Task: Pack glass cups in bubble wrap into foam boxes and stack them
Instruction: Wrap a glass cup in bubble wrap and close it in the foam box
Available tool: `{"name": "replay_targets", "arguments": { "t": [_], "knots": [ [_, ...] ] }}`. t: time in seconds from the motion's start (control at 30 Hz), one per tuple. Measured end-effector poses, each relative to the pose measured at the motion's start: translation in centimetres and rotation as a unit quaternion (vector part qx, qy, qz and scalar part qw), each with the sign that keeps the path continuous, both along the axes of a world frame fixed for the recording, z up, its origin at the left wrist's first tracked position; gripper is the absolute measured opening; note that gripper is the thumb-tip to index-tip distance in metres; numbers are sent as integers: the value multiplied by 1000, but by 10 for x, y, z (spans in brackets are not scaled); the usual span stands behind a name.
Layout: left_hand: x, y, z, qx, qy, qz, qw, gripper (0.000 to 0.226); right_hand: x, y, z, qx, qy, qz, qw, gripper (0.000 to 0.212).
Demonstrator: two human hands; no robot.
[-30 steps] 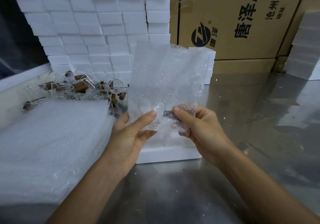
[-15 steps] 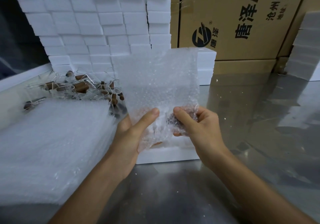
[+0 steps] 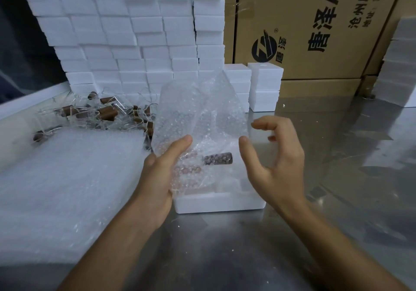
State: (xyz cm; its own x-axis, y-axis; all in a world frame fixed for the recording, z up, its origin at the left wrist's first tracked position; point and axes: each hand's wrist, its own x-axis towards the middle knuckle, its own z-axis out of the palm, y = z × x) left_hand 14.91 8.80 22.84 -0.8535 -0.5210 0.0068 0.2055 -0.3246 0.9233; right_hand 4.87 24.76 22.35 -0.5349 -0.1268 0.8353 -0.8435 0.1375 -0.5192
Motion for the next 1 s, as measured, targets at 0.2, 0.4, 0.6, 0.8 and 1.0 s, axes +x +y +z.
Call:
{"name": "replay_targets", "arguments": {
  "t": [0.2, 0.4, 0.6, 0.8, 1.0],
  "knots": [
    [2, 1, 2, 8, 9, -101, 995, 57, 6, -3, -6, 139, -2, 97, 986, 57],
    [5, 4, 4, -9, 20, -119, 993, 40, 10, -6, -12, 132, -154, 173, 964, 62],
    [4, 7, 5, 7, 36, -107, 994, 39, 16, -14, -10, 95, -177, 194, 960, 34],
    [3, 12, 7, 20, 49, -110, 993, 43, 18, -18, -11, 44, -217, 178, 959, 37],
    [3, 11, 6, 15, 47, -117, 992, 44, 18, -17, -10, -14, -248, 179, 952, 53]
  ]
}}
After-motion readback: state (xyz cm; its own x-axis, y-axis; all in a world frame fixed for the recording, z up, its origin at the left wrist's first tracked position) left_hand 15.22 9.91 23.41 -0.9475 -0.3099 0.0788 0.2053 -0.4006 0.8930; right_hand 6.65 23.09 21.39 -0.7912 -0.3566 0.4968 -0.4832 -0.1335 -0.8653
